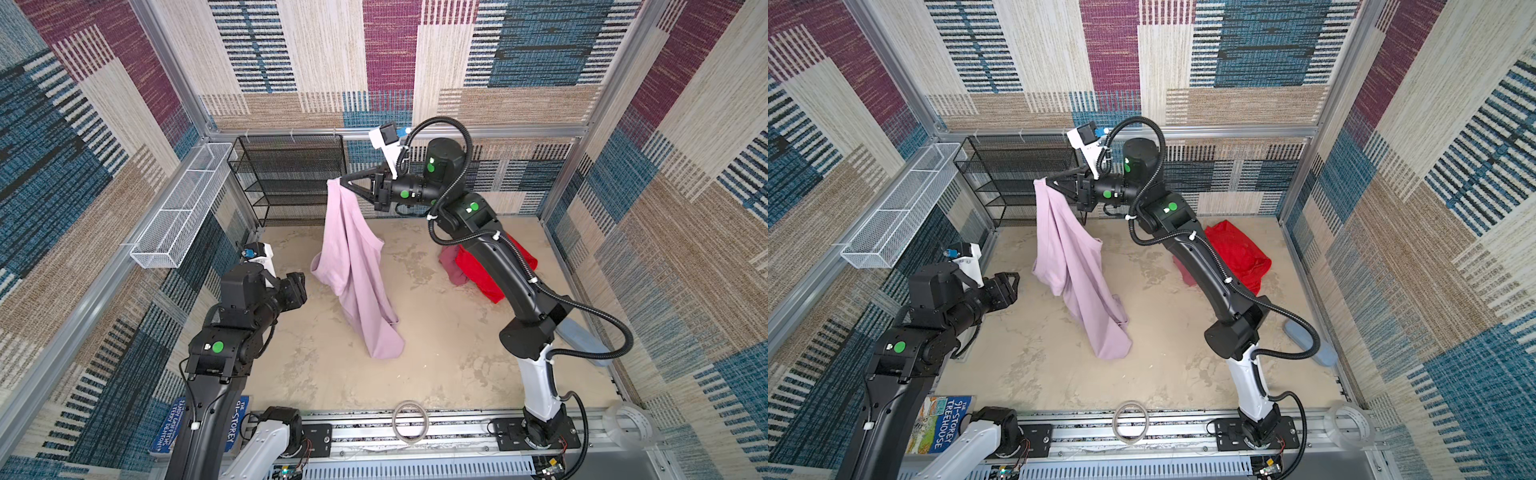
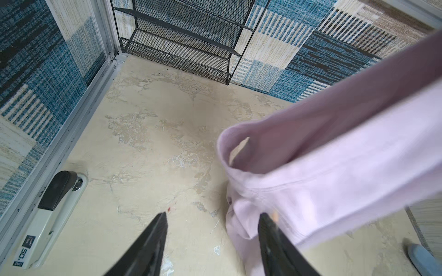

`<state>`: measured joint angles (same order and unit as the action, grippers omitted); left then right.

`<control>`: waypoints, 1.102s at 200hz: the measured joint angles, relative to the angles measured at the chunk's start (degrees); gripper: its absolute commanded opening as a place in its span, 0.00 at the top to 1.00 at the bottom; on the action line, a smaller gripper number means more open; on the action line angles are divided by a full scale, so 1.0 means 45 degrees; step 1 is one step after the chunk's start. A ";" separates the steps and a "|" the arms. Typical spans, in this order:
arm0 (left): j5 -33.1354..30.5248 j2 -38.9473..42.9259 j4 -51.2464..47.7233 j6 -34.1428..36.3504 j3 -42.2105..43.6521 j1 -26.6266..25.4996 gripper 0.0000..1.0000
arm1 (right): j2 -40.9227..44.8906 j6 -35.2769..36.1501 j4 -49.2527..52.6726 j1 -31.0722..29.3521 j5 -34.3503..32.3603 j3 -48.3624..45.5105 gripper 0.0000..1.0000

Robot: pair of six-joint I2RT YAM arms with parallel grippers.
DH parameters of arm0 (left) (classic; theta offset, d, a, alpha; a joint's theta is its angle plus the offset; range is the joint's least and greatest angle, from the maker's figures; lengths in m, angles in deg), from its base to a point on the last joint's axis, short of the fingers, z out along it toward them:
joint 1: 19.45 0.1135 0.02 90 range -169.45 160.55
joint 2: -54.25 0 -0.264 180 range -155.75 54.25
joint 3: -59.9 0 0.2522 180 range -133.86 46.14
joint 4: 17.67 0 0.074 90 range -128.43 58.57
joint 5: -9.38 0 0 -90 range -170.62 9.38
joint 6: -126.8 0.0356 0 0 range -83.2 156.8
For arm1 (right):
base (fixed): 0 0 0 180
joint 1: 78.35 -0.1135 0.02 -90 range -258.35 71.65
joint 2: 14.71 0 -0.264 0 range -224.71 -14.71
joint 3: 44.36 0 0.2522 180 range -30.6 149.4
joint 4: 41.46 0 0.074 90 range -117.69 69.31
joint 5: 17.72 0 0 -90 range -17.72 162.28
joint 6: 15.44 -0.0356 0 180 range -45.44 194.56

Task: Pick out a specific cloth from the pile
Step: 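Carry the lavender cloth toward the left arm and drop it on the floor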

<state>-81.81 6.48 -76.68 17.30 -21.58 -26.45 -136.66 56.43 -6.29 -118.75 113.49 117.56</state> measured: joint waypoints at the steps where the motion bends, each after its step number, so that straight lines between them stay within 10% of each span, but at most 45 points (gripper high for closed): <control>1: -0.0005 0.0010 -0.0010 0.0000 0.0000 0.0000 0.36 | -0.0073 -0.0005 -0.0019 -0.0019 -0.0010 0.0019 1.00; 93: -0.0325 0.0607 -0.0957 0.0131 -0.0117 0.0005 0.35 | -0.4245 -0.0374 -0.1486 -0.1098 -0.0544 0.0602 0.99; 141: -0.0321 0.0685 -0.1025 0.0136 0.0214 0.0005 0.35 | -0.5542 0.0015 -0.1719 -0.1729 -0.1564 0.0121 0.32; 220: 0.1744 -0.0015 -0.0272 0.0374 0.1880 -0.0175 0.35 | -0.1268 0.0413 -0.4459 -0.1268 -0.3711 -0.8529 0.28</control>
<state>-73.96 6.42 -77.91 18.98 -13.12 -27.24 -142.37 58.29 -26.35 -124.46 96.79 79.18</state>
